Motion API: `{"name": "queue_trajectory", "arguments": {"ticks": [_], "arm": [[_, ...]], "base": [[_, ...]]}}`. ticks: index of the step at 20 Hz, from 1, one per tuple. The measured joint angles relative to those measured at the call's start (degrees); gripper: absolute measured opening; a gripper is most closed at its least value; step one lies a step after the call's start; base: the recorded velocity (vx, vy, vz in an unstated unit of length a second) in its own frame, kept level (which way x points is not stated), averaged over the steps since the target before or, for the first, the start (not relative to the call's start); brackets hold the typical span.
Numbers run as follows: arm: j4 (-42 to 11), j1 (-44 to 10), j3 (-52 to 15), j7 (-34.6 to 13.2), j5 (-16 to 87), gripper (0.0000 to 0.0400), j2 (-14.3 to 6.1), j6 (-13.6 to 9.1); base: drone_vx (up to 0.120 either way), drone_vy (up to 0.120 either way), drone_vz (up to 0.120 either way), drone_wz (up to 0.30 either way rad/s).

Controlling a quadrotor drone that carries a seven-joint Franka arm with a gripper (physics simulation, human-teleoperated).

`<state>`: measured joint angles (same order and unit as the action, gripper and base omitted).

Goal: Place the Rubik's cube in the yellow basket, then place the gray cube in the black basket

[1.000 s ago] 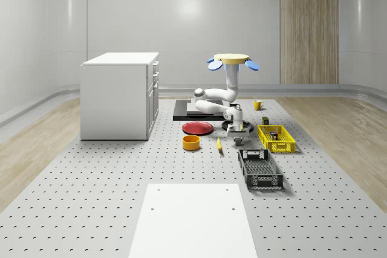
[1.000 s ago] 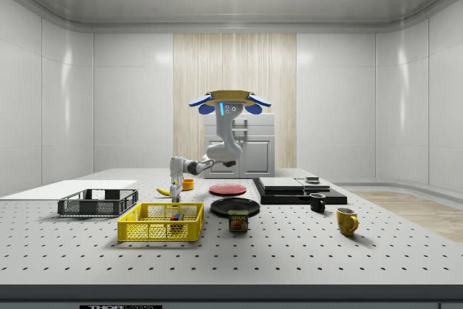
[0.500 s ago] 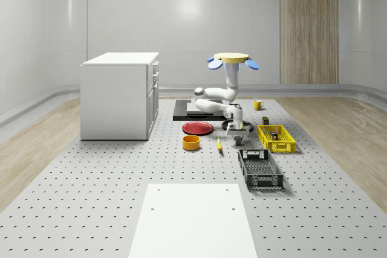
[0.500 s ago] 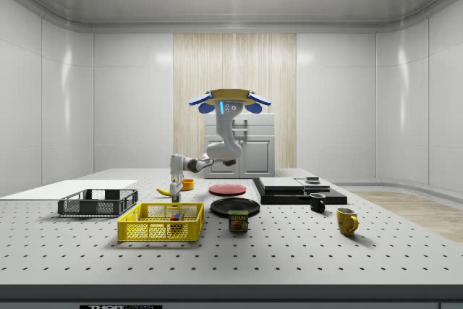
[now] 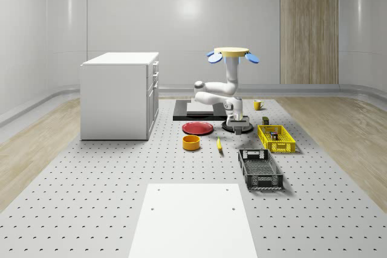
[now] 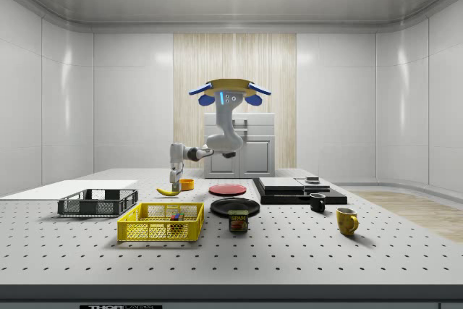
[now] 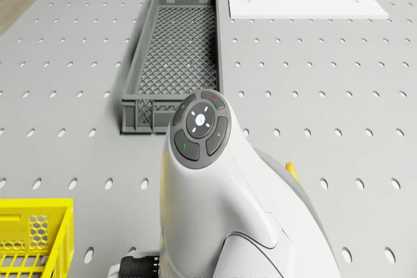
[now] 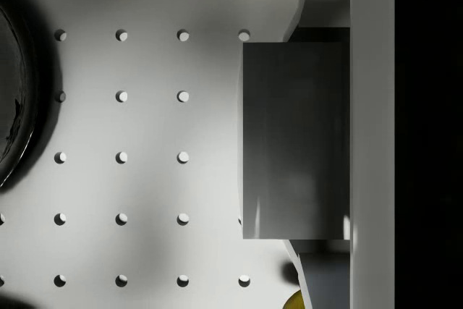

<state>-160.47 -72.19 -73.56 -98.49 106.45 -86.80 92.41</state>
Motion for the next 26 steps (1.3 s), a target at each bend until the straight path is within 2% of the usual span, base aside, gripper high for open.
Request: {"name": "queue_trajectory", "arguments": {"ticks": [3, 12, 18, 23, 26], "arm": [[-0.04, 0.00, -0.18, -0.02, -0.19, 0.0250, -0.08, 0.01], [-0.06, -0.06, -0.35, -0.08, -0.44, 0.0250, -0.33, 0.18], [-0.06, -0.10, -0.38, -0.12, -0.52, 0.0250, -0.48, 0.32], [-0.05, -0.14, -0.40, -0.14, -0.57, 0.0250, -0.60, 0.42], [-0.05, -0.16, -0.41, -0.16, -0.60, 0.0250, -0.66, 0.48]], "base": [[0.120, 0.013, 0.000, 0.000], [0.120, 0.120, 0.000, 0.000], [0.120, 0.000, 0.000, 0.000], [0.120, 0.120, 0.000, 0.000], [0.120, 0.013, 0.000, 0.000]]}}
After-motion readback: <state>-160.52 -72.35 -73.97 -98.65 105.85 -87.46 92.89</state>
